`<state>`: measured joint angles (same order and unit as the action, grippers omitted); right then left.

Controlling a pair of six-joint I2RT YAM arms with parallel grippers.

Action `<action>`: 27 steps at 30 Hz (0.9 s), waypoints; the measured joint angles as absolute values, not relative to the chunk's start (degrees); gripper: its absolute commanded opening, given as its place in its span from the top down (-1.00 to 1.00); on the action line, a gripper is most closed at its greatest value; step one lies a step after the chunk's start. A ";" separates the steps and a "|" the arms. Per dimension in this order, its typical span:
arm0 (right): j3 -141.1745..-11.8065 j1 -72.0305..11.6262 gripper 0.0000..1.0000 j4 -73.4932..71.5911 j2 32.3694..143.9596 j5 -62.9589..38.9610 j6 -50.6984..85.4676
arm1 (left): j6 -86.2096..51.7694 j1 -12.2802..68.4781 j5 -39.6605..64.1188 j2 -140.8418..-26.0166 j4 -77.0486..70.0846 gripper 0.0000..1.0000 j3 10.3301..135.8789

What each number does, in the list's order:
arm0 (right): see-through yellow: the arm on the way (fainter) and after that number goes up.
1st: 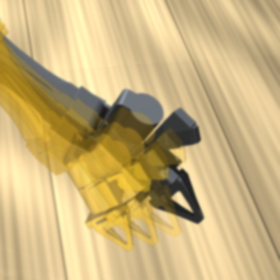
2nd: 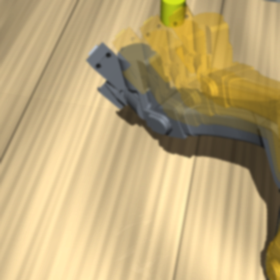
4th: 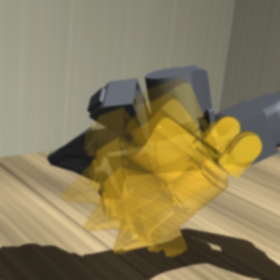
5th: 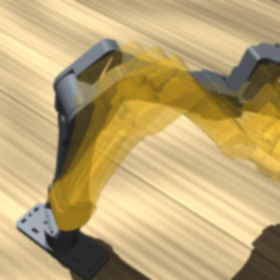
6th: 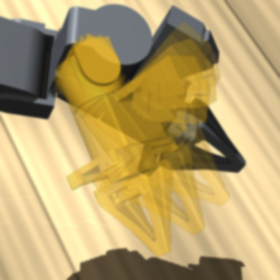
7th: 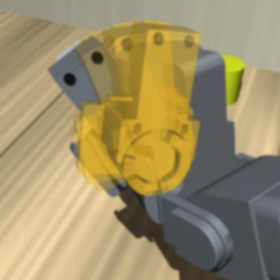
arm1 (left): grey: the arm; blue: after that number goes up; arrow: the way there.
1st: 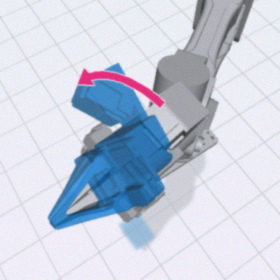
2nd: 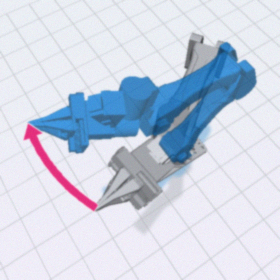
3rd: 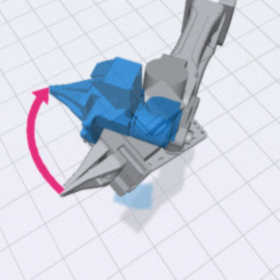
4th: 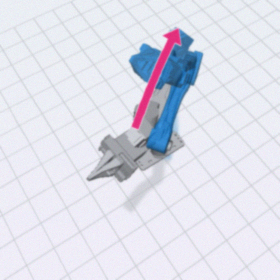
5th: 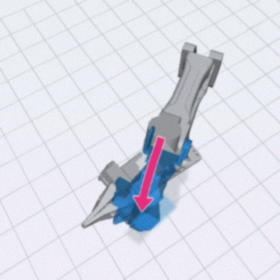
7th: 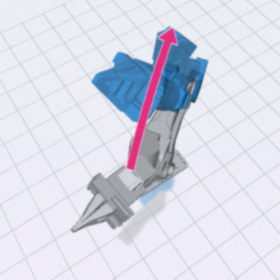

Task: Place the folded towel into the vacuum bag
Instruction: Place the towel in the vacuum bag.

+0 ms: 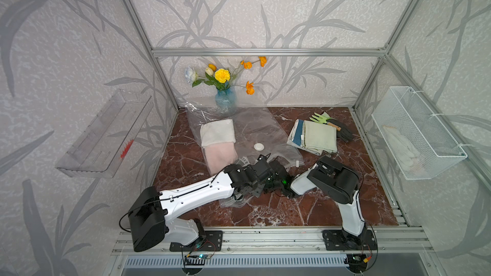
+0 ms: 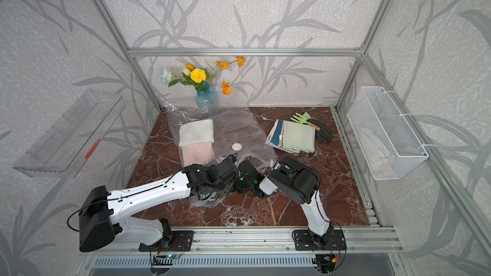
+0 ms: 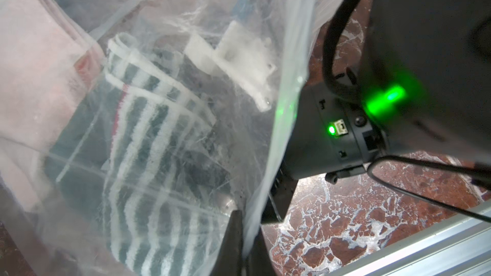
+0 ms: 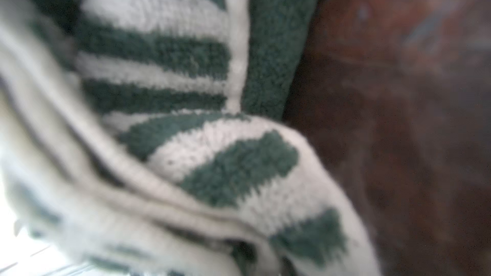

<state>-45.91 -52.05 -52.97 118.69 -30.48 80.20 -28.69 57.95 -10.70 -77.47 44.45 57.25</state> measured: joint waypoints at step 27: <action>-53.58 -54.83 1.00 -53.56 122.48 -19.29 77.67 | -32.36 58.50 -3.05 -73.97 39.70 0.96 55.51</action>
